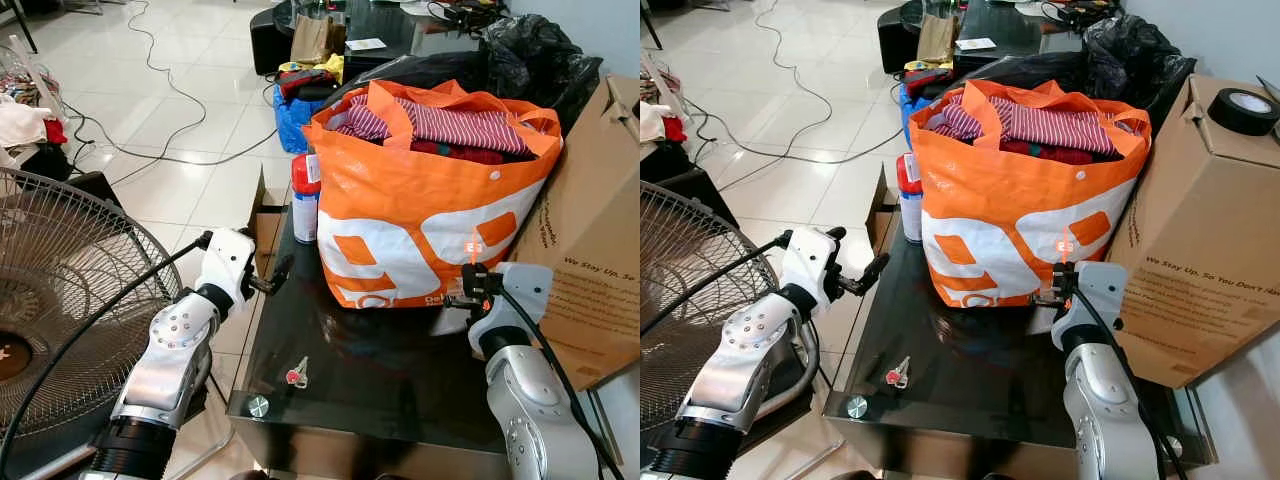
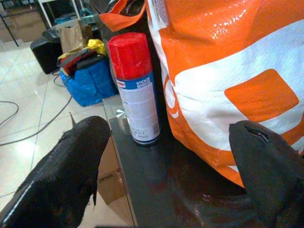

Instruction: Hang keys on a hook

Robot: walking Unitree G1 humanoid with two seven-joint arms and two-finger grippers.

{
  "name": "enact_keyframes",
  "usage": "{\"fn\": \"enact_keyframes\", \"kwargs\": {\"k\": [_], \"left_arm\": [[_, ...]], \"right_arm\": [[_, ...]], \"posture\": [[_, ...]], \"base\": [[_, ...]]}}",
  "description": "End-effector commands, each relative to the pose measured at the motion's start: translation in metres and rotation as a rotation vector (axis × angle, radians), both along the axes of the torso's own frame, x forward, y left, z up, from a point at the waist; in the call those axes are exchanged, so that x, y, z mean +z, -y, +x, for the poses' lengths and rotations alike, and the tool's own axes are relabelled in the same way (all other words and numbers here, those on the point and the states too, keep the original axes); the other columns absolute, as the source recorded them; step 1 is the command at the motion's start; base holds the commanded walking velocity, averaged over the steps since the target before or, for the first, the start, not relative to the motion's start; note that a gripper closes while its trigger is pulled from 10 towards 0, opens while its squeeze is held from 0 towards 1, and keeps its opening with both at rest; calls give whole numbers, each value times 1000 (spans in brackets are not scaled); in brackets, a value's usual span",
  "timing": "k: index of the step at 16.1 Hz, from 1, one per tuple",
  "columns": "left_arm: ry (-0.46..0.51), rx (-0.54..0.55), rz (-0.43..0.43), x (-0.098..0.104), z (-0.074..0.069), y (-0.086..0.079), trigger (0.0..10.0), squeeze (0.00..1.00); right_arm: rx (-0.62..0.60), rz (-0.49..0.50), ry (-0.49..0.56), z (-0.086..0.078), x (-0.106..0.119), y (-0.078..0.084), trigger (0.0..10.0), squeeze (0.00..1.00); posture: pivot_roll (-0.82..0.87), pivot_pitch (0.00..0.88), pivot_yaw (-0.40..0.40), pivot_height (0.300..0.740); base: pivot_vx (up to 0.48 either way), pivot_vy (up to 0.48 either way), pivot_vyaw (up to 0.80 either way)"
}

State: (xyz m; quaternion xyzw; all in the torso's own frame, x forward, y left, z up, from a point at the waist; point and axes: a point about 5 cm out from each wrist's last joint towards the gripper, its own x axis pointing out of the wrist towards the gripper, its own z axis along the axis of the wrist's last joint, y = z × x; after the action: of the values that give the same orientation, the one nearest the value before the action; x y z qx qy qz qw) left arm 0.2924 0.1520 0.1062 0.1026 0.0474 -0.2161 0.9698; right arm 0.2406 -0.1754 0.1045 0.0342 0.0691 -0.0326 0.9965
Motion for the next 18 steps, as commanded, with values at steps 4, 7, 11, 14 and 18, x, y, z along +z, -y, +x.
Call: {"fn": "enact_keyframes", "kwargs": {"k": [4,7,11,14,18], "left_arm": [[8,3,14,1,3,0,10000,573],[6,25,12,0,0,-2,10000,573],[1,29,13,-1,0,-2,10000,569],[0,19,12,-1,3,2,10000,573],[-1,9,7,-1,4,6,10000,569]], "right_arm": [[2,-30,0,3,3,-1,10000,0],[14,-32,3,9,5,-2,10000,0],[11,-38,-2,10,6,0,10000,0],[-4,-43,-1,9,7,3,10000,0],[-18,-57,1,9,8,6,10000,0]], "posture": [[-103,0,28,740],[-75,0,0,740],[-82,0,7,740],[-92,0,12,740],[-95,0,12,740]], "base": [[0,0,0],[-160,0,0],[-278,0,0],[-294,0,0],[-294,0,0]]}}
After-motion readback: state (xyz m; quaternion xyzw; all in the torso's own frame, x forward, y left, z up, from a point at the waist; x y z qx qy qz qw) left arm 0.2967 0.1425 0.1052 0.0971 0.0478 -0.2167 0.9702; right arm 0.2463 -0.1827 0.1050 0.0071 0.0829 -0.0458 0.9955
